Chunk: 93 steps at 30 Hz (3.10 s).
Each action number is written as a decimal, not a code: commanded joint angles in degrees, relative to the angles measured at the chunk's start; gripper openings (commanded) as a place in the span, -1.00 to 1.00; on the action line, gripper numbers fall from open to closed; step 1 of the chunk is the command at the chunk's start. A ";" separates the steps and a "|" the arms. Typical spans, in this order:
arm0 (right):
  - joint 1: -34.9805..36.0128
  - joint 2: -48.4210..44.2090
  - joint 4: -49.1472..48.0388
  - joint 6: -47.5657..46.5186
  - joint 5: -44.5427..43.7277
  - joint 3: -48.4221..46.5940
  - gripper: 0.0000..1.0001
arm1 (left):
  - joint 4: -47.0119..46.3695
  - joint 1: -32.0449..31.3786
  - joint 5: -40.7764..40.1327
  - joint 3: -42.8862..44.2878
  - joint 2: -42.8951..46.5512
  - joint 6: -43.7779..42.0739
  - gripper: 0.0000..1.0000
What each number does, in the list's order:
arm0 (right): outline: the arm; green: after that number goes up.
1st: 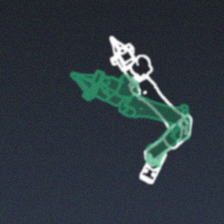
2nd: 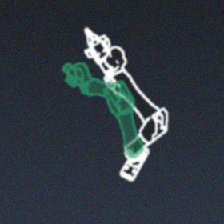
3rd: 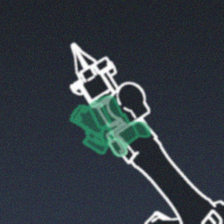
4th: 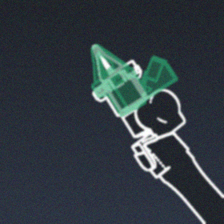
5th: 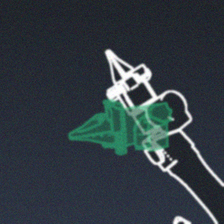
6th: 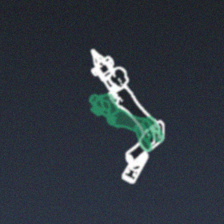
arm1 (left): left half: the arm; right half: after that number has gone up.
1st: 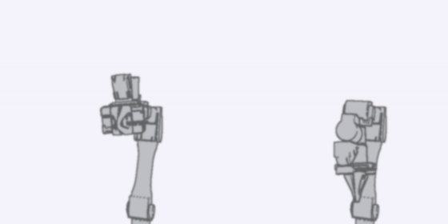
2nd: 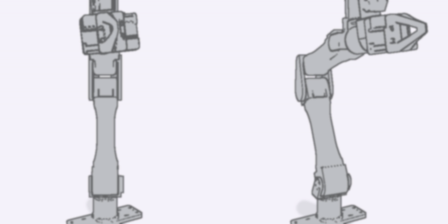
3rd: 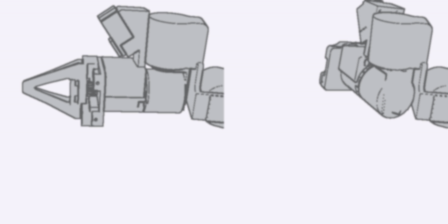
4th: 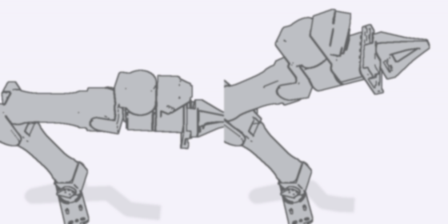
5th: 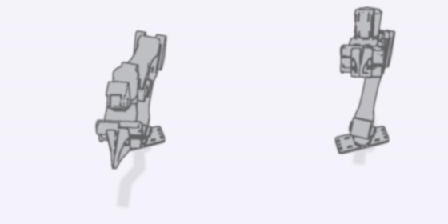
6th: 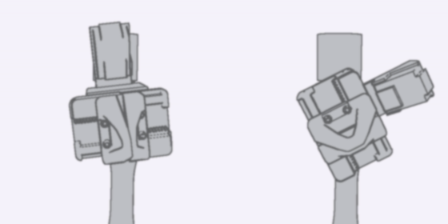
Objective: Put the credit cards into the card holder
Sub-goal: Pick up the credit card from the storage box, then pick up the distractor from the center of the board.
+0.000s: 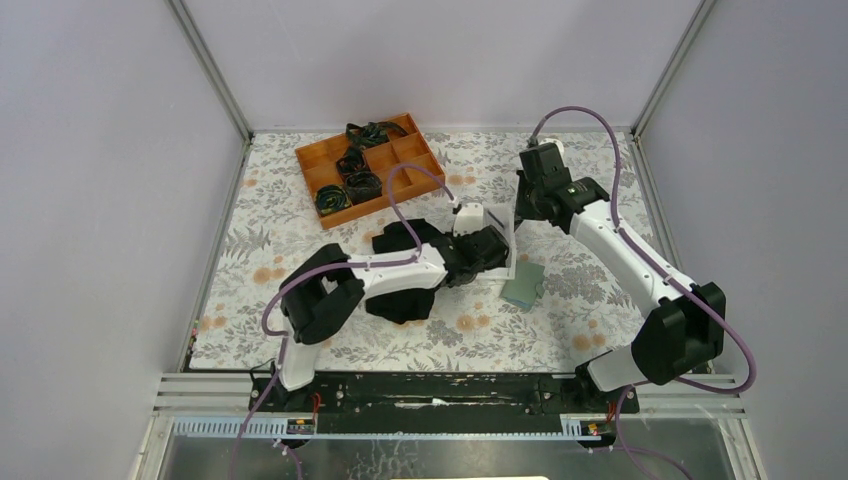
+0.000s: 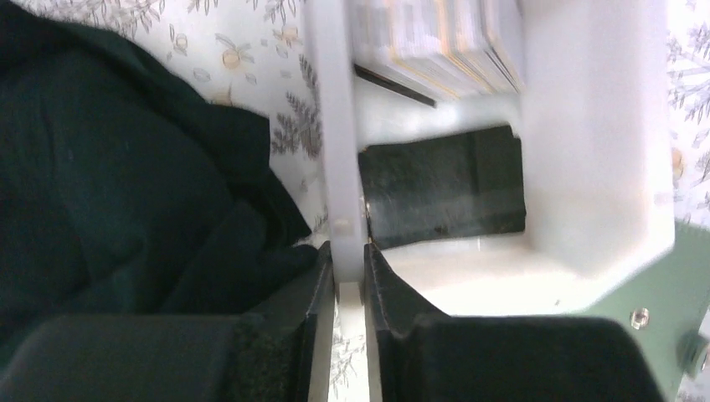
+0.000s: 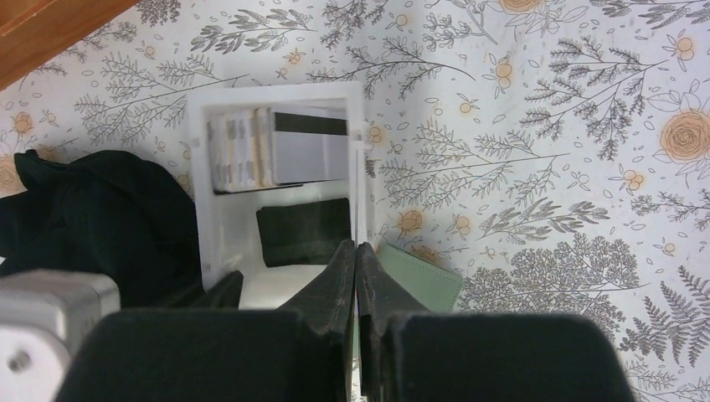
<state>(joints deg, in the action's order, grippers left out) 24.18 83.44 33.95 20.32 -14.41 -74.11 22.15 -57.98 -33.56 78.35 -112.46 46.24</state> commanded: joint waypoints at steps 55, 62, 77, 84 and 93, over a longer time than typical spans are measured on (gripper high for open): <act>-4.70 -19.03 7.50 4.39 -4.43 11.93 -1.00 | 1.45 1.22 -7.29 -17.11 25.82 -0.32 0.98; -4.64 -21.99 9.50 6.96 -4.81 16.85 -1.00 | 3.28 1.25 -5.27 -18.56 19.83 2.12 1.00; -4.64 -22.98 10.24 7.32 -3.69 17.14 -1.00 | 3.57 3.62 0.15 -18.22 6.31 6.08 1.00; -4.63 -20.63 9.77 6.04 -3.67 14.68 -1.00 | 0.25 6.73 4.03 -21.56 4.90 6.98 0.15; -4.67 -18.46 8.95 4.19 -3.68 10.98 -1.00 | 4.80 7.11 -4.81 -23.82 13.56 12.36 -1.00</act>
<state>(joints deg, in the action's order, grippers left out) 19.64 64.69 44.25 26.04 -18.35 -59.44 19.46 -51.83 -33.91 57.39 -102.69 55.46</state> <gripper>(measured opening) 0.044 0.159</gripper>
